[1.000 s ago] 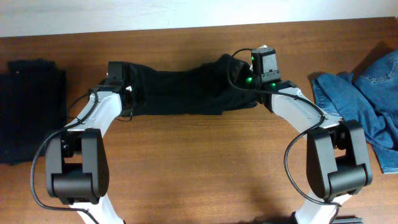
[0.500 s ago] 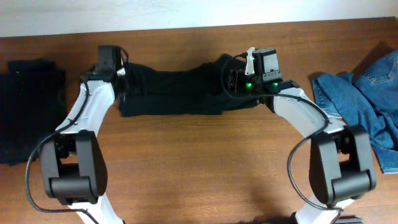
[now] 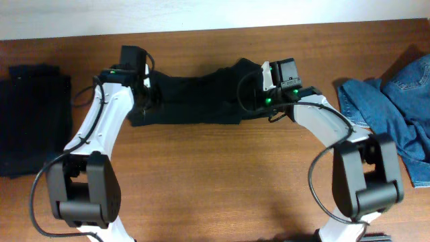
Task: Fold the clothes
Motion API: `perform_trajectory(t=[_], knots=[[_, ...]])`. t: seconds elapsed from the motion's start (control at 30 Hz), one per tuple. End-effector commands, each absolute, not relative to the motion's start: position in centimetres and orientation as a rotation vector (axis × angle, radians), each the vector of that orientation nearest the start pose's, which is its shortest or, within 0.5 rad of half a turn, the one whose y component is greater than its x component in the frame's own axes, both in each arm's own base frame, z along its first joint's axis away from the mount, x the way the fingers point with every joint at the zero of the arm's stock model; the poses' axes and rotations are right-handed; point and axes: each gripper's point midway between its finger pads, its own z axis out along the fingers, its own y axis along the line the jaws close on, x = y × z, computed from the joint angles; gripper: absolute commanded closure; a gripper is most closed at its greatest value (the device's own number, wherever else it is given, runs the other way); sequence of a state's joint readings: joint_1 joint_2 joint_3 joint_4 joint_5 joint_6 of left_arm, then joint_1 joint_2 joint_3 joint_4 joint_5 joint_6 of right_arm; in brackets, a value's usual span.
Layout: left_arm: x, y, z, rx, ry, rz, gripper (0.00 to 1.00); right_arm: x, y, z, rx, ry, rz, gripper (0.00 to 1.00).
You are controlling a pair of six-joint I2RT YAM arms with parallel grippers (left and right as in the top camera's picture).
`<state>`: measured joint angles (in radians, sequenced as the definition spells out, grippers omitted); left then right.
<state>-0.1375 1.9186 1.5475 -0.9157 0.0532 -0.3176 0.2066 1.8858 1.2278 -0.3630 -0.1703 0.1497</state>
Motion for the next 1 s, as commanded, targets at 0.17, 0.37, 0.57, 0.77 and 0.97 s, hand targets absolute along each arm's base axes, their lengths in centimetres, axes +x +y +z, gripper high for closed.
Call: perform_trajectory(t=[0.17,0.37,0.57,0.77,0.97], knots=[[40.9,-6.7,9.3,-0.338,2.900,-0.175,0.40,44.2,12.4,2.1,-0.159,2.671,0.314,0.96],[39.9,-6.6,8.4,-0.404,2.935,-0.173,0.38,44.2,12.4,1.1,-0.158,2.686,0.311,0.96],[37.8,-6.2,5.9,-0.522,2.988,-0.152,0.16,44.2,12.4,1.1,-0.158,2.686,0.311,0.96],[38.0,-4.8,4.1,-0.734,2.927,-0.183,0.16,44.1,12.4,1.1,-0.159,2.690,0.310,0.96],[37.9,-3.6,2.4,-0.919,2.867,-0.250,0.16,44.1,12.4,1.1,-0.160,2.690,0.310,0.96]])
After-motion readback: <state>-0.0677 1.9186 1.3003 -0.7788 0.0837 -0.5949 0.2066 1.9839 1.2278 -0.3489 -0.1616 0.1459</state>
